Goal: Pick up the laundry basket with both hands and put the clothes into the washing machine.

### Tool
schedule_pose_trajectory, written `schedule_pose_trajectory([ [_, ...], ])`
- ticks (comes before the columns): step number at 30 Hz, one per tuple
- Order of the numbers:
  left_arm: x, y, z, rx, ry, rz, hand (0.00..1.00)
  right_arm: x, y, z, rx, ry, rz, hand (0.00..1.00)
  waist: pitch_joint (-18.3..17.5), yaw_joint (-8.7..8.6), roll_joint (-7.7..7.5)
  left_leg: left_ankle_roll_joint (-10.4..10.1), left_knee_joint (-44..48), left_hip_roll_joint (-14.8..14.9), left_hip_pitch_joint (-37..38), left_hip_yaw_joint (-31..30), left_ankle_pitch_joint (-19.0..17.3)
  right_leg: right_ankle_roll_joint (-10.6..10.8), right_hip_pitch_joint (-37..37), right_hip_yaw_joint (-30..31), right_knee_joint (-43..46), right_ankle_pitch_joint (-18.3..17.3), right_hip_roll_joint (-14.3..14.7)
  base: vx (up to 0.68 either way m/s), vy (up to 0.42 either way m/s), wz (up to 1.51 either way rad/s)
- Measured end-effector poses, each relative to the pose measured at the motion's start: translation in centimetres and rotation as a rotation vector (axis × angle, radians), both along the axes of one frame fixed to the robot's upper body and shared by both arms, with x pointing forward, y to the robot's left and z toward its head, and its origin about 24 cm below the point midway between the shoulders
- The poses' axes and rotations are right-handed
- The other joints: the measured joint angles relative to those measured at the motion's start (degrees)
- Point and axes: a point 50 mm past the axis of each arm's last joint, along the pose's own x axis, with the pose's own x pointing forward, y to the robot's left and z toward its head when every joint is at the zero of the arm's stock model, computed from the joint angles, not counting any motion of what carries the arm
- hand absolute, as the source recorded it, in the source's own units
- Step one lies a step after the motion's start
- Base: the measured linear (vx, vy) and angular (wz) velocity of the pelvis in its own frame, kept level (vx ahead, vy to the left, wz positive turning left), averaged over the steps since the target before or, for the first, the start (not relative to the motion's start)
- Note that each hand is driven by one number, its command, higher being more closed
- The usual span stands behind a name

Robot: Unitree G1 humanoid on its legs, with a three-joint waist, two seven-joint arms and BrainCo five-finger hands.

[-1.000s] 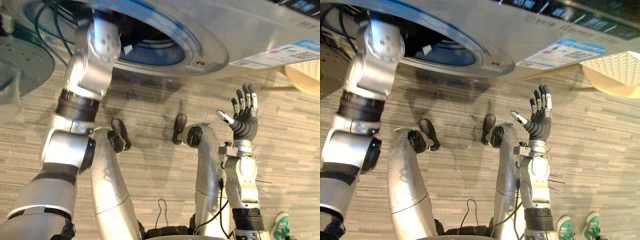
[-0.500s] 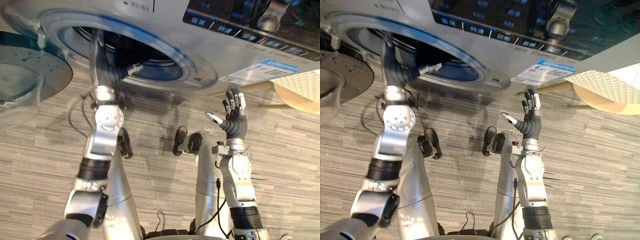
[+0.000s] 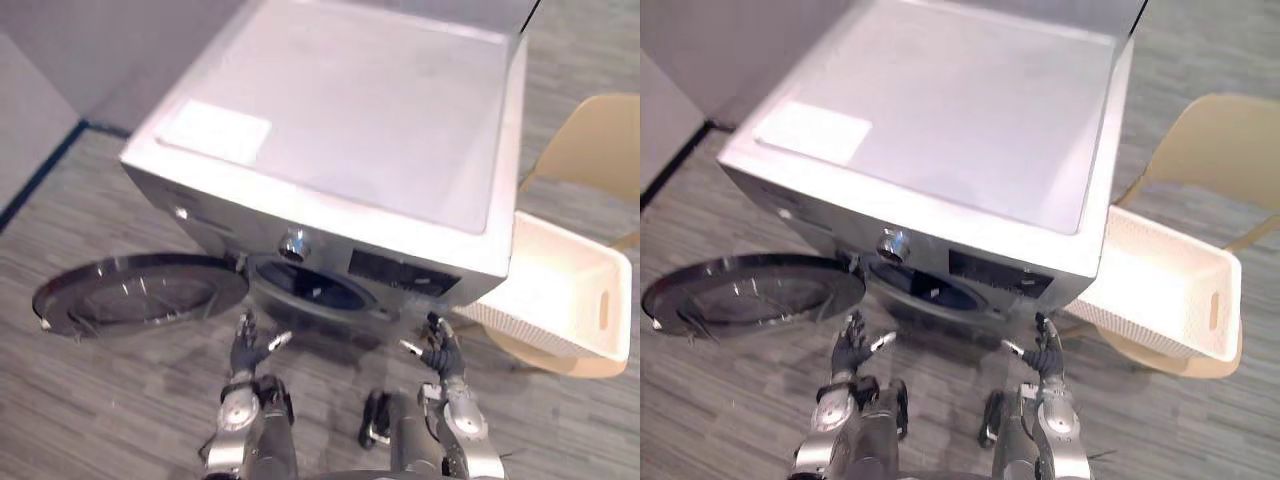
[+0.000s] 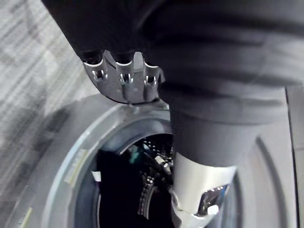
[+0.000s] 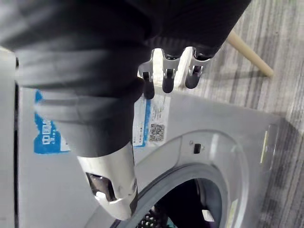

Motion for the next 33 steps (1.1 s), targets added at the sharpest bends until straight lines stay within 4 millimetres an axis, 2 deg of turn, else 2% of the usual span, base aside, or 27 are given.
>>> schedule_pose_trajectory([
  [2,-2.1,0.6,-2.5,0.006,0.145,-0.018,0.0,-0.8,-0.5,-2.1,-0.003,0.104,0.008,0.0,-2.4,-0.1,0.58,0.5,-6.2,-0.7,3.8,0.9,2.2,0.9,3.5,0.1,-6.9,3.0,0.7,0.17,0.081,-0.1],
  [3,-2.4,0.6,-3.0,0.006,0.171,-0.018,0.0,-0.9,-0.7,-2.5,-0.007,0.129,0.007,0.0,-2.5,-0.1,0.77,0.5,-7.7,-0.8,4.9,1.3,2.9,1.0,4.6,0.3,-9.1,4.2,1.1,0.15,0.084,-0.28],
  [5,-3.9,1.4,-4.3,0.014,0.257,-0.012,0.0,-0.9,-1.1,-3.7,-0.009,0.197,-0.004,0.0,-2.6,0.02,1.07,1.0,-13.8,-1.3,9.8,3.6,5.2,1.6,9.2,1.8,-17.7,8.8,2.7,0.12,0.116,-0.43],
  [8,-5.1,2.2,-5.0,0.038,0.32,-0.008,0.0,-0.3,-1.2,-3.9,-0.018,0.214,0.007,0.0,-2.5,0.11,1.14,1.5,-16.2,-1.7,12.7,7.2,5.8,2.0,10.7,4.5,-21.8,12.5,3.7,0.03,0.109,-0.58],
  [10,-4.6,2.5,-5.0,0.046,0.323,-0.009,0.0,0.2,-0.8,-4.0,-0.016,0.222,0.022,0.0,-2.3,-0.07,0.98,3.2,-15.4,-2.7,12.3,8.2,6.9,2.5,8.5,5.4,-19.4,15.1,2.9,-0.06,0.11,-0.41],
  [11,-4.3,2.5,-4.9,0.041,0.31,0.001,0.0,0.3,-1.1,-3.9,-0.028,0.22,0.022,0.0,-2.2,0.08,1.72,4.1,-16.5,-2.0,13.0,7.7,7.5,3.6,9.4,5.4,-18.3,14.4,2.8,-0.09,0.014,-0.02],
  [12,-4.0,2.7,-4.7,0.041,0.298,0.011,0.0,0.1,-1.0,-4.0,-0.023,0.226,0.02,0.0,-1.8,-0.4,1.14,4.2,-16.8,-2.8,14.2,7.5,7.4,3.5,8.2,5.4,-8.6,9.0,1.2,-0.08,0.002,0.45],
  [13,-3.5,3.0,-4.4,0.055,0.275,0.01,0.0,-0.6,-0.7,-4.4,-0.012,0.249,0.016,0.0,-1.6,-0.22,-0.16,4.2,-15.7,-4.9,14.4,6.2,7.3,5.0,7.9,5.4,2.0,5.1,-0.6,-0.07,-0.019,0.61],
  [14,-3.3,3.6,-4.1,0.068,0.266,0.019,0.0,-0.6,-0.6,-4.5,-0.008,0.25,0.02,0.0,-1.8,-0.13,-1.87,4.2,-14.1,-5.8,13.9,5.6,6.9,5.2,7.8,5.6,2.3,5.0,-1.1,-0.08,0.021,0.41],
  [15,-3.4,3.6,-4.0,0.06,0.258,0.035,0.0,-0.5,-0.5,-4.5,-0.008,0.252,0.024,0.0,-1.7,0.53,-1.85,4.5,-12.2,-5.6,12.1,5.2,6.0,5.9,8.0,5.3,0.5,5.4,-0.3,-0.17,0.036,-0.15],
  [16,-3.5,3.3,-4.1,0.049,0.261,0.042,0.0,0.4,-0.6,-3.9,-0.017,0.217,0.026,0.0,-1.9,1.81,0.17,4.6,-13.9,-5.5,11.3,4.2,6.0,5.9,10.9,6.7,-8.0,5.1,2.0,-0.26,0.039,-0.35],
  [17,-2.9,3.1,-3.7,0.047,0.232,0.046,0.0,1.6,-0.6,-3.3,-0.027,0.189,0.025,0.0,-1.2,2.71,0.2,5.1,-14.9,-5.3,9.4,5.7,7.5,3.8,10.2,8.0,-8.7,2.7,2.2,-0.26,-0.002,-0.19],
  [18,-2.5,3.0,-3.5,0.051,0.216,0.047,0.0,1.9,-0.6,-3.1,-0.032,0.179,0.023,0.0,-0.8,2.66,-0.12,5.3,-14.4,-5.8,8.0,5.5,8.1,2.2,9.5,7.6,-7.8,1.5,2.1,-0.26,-0.067,-0.02],
  [19,-1.5,2.7,-3.0,0.049,0.186,0.041,0.0,2.5,-1.0,-2.7,-0.048,0.161,0.027,0.0,0.4,2.97,0.42,5.4,-13.1,-5.9,5.7,5.2,8.6,1.6,9.1,6.4,-10.1,0.7,2.0,-0.28,-0.074,0.13],
  [20,-0.9,1.8,-2.7,0.035,0.161,0.027,0.0,3.0,-1.3,-2.4,-0.064,0.148,0.03,0.0,1.9,3.03,2.29,4.7,-12.8,-5.3,5.1,4.0,9.1,1.1,9.6,5.7,-12.3,2.6,3.2,-0.35,-0.031,0.1],
  [21,-1.1,1.0,-2.9,0.026,0.167,0.016,0.0,3.3,-1.7,-1.8,-0.09,0.124,0.042,0.0,2.5,2.67,4.0,2.0,-15.7,-5.2,5.3,1.5,10.4,0.7,10.6,5.0,-15.2,4.6,4.3,-0.32,-0.01,0.09],
  [22,-1.1,0.7,-2.7,0.022,0.158,0.012,0.0,3.3,-2.1,-1.1,-0.1,0.091,0.039,0.0,2.5,2.41,3.97,-0.1,-17.8,-5.3,5.7,1.1,11.7,0.5,10.2,4.9,-15.8,5.8,4.5,-0.22,-0.003,0.11],
  [23,-1.1,0.6,-2.6,0.022,0.149,0.006,0.0,3.1,-2.5,-0.9,-0.108,0.07,0.041,0.0,2.5,1.89,3.92,-1.0,-19.0,-5.3,5.7,1.1,12.3,0.1,10.0,4.7,-16.3,6.4,4.1,-0.16,-0.023,0.15],
  [24,-1.3,0.4,-2.5,0.027,0.146,-0.015,0.0,3.0,-3.8,-0.2,-0.133,0.035,0.028,0.0,2.6,1.24,3.66,-1.7,-20.6,-5.4,5.7,1.4,10.9,-0.4,9.3,3.8,-17.0,7.1,3.7,-0.13,-0.01,0.19],
  [25,-1.2,0.3,-2.4,0.031,0.14,-0.026,0.0,3.0,-4.2,-0.1,-0.127,0.031,0.012,0.0,2.6,1.21,3.1,-1.5,-20.3,-5.6,5.4,2.0,11.0,-1.2,9.3,3.5,-17.5,7.5,3.1,-0.12,0.003,0.15],
  [26,-1.1,0.2,-2.3,0.031,0.134,-0.036,0.0,2.6,-5.3,-0.2,-0.099,0.039,-0.039,0.0,2.8,1.11,1.97,-0.9,-14.8,-5.7,4.5,2.3,11.1,-1.0,8.6,3.4,-17.4,8.8,1.9,-0.1,0.027,0.09],
  [28,-1.2,0.1,-2.3,0.035,0.134,-0.06,0.0,1.5,-6.6,-0.9,-0.046,0.071,-0.119,0.0,2.6,-0.28,1.06,2.4,-2.5,-4.8,5.2,2.1,7.2,-0.4,8.6,3.0,-17.7,9.9,0.0,-0.1,0.073,0.22],
  [29,-1.1,0.0,-2.3,0.039,0.129,-0.068,0.0,0.5,-6.8,-1.5,-0.036,0.097,-0.14,0.0,2.2,-0.48,1.55,1.6,-2.3,-3.6,8.2,1.9,5.0,0.4,8.7,2.8,-18.4,10.7,0.0,-0.07,0.104,0.23],
  [31,-0.9,0.0,-2.1,0.041,0.12,-0.071,0.0,-0.6,-7.1,-2.1,-0.024,0.132,-0.164,0.0,1.3,-0.69,3.1,0.9,-10.8,-3.6,12.3,0.6,3.1,1.4,9.0,1.8,-20.5,12.2,0.7,-0.05,0.159,0.29],
  [32,-0.1,0.7,-1.3,0.076,0.08,-0.086,0.0,-1.3,-6.1,-3.0,0.02,0.162,-0.182,0.0,0.3,-1.99,2.65,2.0,-19.2,-5.1,14.7,-0.4,4.9,2.8,11.0,-0.3,-25.6,15.7,0.5,-0.08,0.259,0.66],
  [33,0.8,1.1,-0.1,0.105,0.021,-0.106,0.0,-1.9,-5.6,-3.4,0.041,0.177,-0.191,0.0,0.0,-2.25,2.15,2.8,-19.5,-6.4,15.1,-1.1,5.4,3.4,13.1,-1.3,-28.3,17.2,-0.3,-0.08,0.253,0.67],
])
